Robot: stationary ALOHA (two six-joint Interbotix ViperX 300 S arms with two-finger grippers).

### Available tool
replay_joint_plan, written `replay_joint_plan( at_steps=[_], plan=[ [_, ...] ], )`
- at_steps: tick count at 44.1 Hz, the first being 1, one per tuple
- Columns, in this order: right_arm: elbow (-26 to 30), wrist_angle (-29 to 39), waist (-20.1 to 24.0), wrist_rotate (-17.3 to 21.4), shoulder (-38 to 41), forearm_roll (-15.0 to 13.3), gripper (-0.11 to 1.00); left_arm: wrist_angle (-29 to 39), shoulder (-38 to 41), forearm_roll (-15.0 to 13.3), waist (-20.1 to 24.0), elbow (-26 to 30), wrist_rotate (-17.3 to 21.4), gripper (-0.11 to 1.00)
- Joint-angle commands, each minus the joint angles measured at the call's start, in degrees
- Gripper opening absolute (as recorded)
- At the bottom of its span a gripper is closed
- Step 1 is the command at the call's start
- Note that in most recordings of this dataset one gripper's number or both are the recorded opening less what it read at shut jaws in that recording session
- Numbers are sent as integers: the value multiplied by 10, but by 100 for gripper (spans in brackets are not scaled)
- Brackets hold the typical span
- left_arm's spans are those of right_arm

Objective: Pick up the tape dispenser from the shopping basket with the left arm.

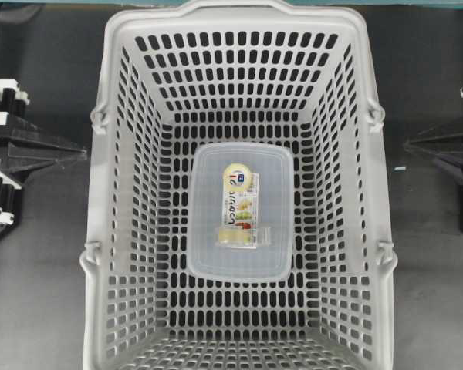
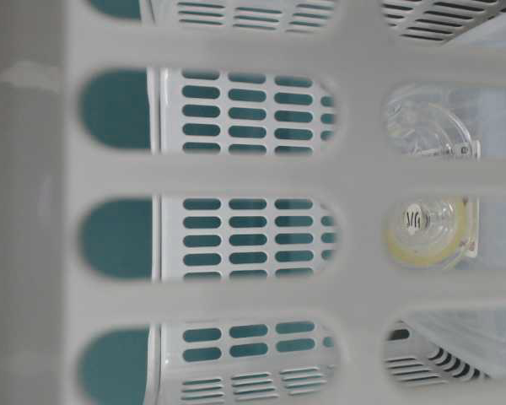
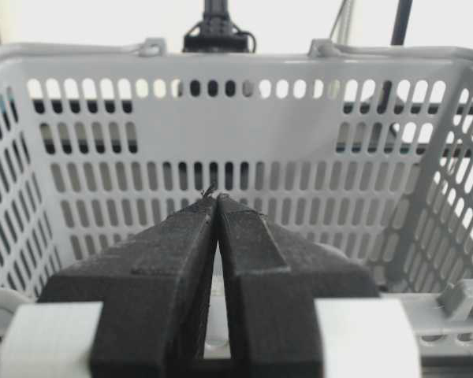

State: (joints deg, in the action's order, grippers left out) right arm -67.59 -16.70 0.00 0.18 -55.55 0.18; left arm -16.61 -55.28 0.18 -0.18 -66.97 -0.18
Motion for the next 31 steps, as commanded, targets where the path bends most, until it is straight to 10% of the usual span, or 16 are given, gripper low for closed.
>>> replay_joint_plan(
  at_steps=[1, 14, 31],
  plan=[
    [18, 0, -4, 3, -4, 4, 0, 52, -6, 23, -7, 66, -14, 6],
    [47, 142, -4, 4, -83, 5, 0, 308, 93, 23, -18, 242, -20, 0],
    [59, 297, -8, 4, -137, 4, 0, 468, 322, 24, -32, 423, -18, 0]
  ],
)
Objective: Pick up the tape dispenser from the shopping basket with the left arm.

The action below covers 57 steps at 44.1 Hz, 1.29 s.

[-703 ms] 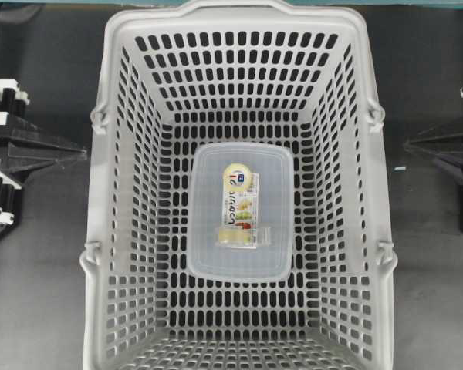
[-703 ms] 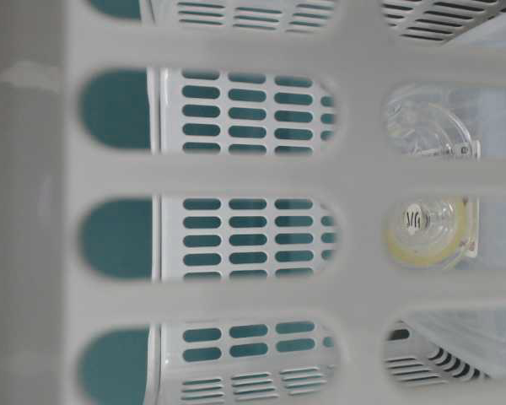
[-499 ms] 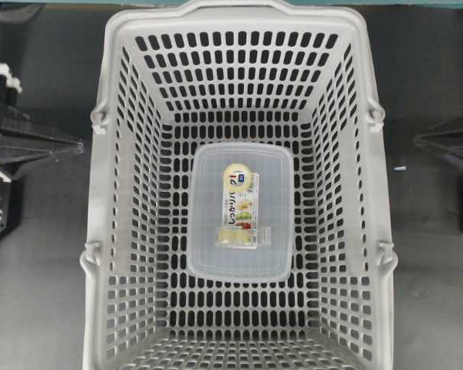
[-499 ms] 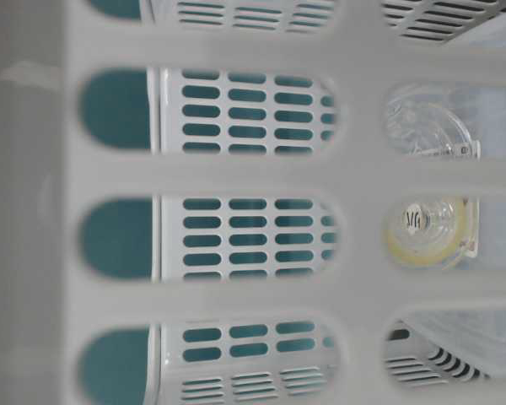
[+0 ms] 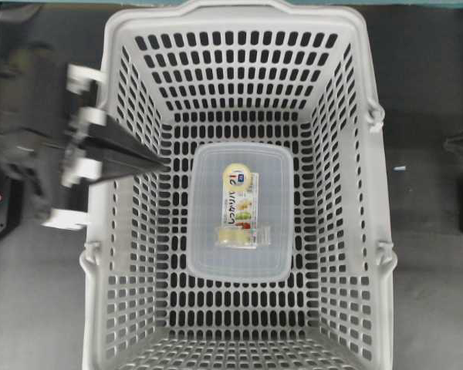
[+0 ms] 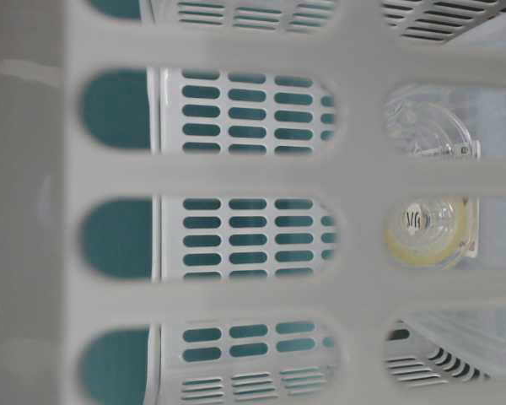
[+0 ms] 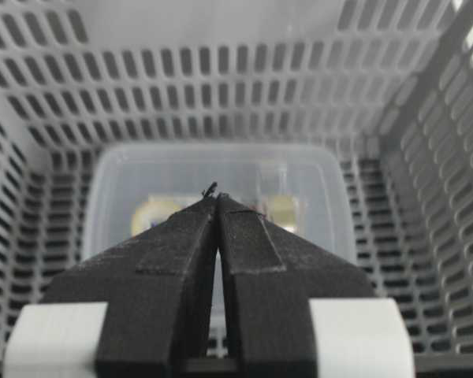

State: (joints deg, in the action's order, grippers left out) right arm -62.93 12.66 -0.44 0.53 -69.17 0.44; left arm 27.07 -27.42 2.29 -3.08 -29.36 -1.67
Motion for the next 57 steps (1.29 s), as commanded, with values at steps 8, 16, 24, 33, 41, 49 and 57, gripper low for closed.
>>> replay_joint_plan(
  at_steps=[8, 16, 24, 33, 41, 49, 57],
  plan=[
    [7, 3, -10, 0, -1, 2, 0, 106, 125, 3, -5, 107, 2, 0],
    [6, 3, -12, 0, -3, 2, 21, 113, 166, 2, -15, 122, -5, 0],
    [5, -1, -15, 0, -3, 2, 53, 114, 189, 3, -18, 127, -14, 3],
    [4, -22, -19, -1, -3, 2, 58, 118, 227, 3, -25, 131, -45, 55],
    [-1, -32, -19, -1, -3, 2, 58, 119, 268, 2, -35, 146, -58, 90],
    [-5, -32, -19, -1, -3, 2, 58, 119, 312, 3, -47, 165, -60, 90],
    [-10, -32, -19, -1, -3, 2, 58, 118, 335, 2, -50, 164, -72, 89]
  ],
)
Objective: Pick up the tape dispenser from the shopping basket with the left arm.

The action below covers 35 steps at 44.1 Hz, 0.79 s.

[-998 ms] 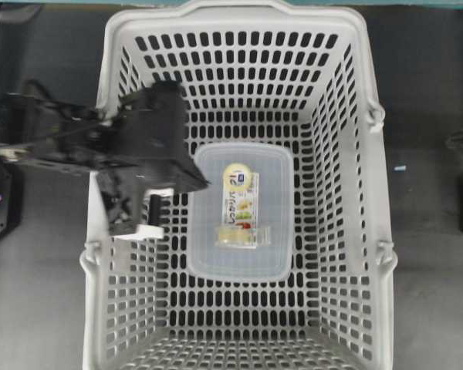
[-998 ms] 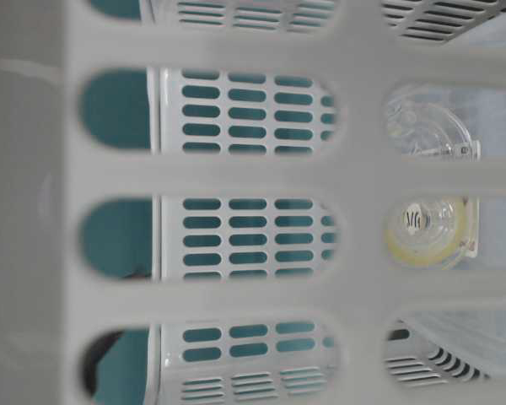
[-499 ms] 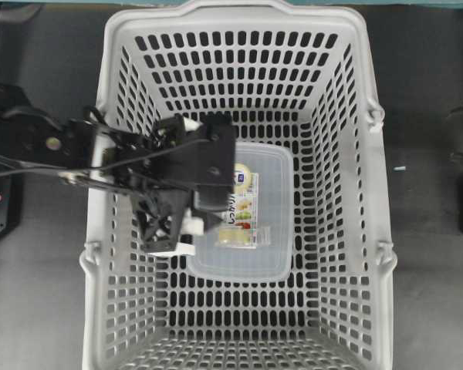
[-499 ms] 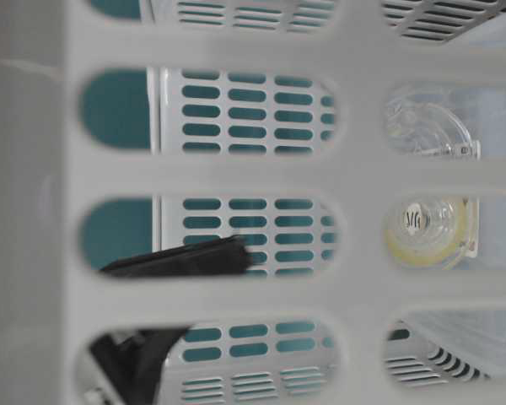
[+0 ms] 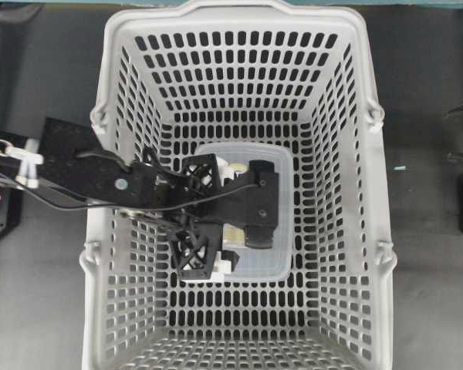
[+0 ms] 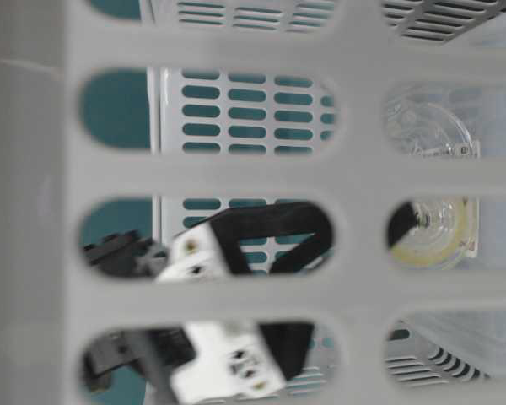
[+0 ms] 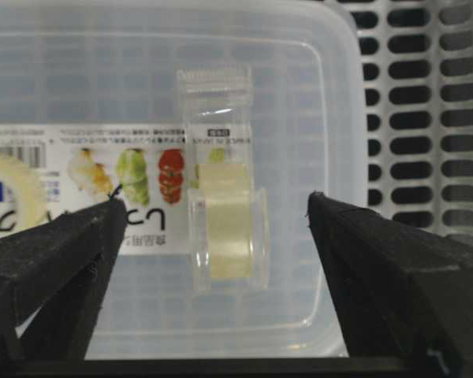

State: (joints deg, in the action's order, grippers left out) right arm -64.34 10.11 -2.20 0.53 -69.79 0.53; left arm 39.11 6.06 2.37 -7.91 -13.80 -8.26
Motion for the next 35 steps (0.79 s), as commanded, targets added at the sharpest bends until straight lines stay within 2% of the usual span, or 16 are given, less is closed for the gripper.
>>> replay_joint_plan(
  at_steps=[1, 6, 9, 17, 23, 35],
  plan=[
    [4, -6, -2, -1, 4, 1, 58, -2, 1, 2, -2, 8, -8, 89],
    [1, -6, -2, -1, 4, 2, 58, -3, 7, 1, -1, 0, -18, 86],
    [-2, -5, -2, -1, 4, 1, 58, -2, 5, 2, -2, -4, -14, 80],
    [-6, -4, -2, 0, 4, 2, 58, -1, -4, 2, -2, 0, -10, 30],
    [-8, -4, -2, 0, 3, 2, 58, 28, -34, 2, 1, 30, 2, 29],
    [-10, -3, -2, 0, 0, 2, 58, 183, -93, 2, 5, 166, 25, 29]
  ],
)
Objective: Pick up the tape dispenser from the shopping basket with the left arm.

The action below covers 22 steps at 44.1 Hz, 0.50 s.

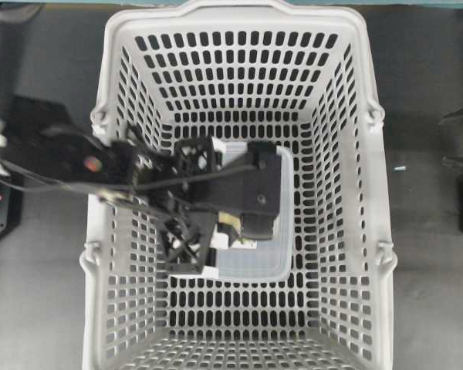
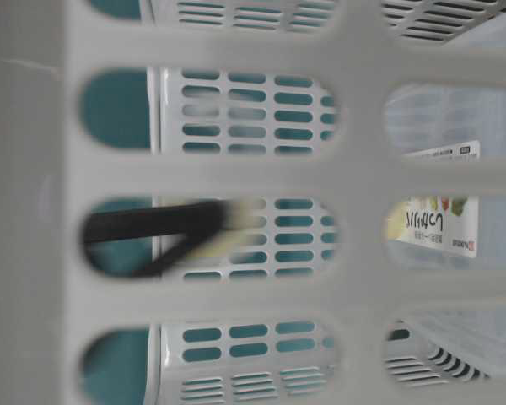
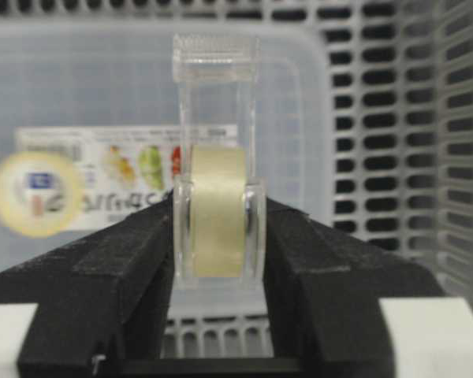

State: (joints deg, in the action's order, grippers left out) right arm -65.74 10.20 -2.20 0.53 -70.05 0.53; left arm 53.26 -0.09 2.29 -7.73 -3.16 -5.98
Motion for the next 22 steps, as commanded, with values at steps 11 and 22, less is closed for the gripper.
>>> replay_joint_plan(
  at_steps=[11, 22],
  plan=[
    [4, -4, -2, 1, 1, 2, 58, 143, -35, 3, 4, 175, 4, 29],
    [4, -4, -2, 1, -1, 1, 58, 159, -25, 3, 10, 179, 3, 29]
  ],
)
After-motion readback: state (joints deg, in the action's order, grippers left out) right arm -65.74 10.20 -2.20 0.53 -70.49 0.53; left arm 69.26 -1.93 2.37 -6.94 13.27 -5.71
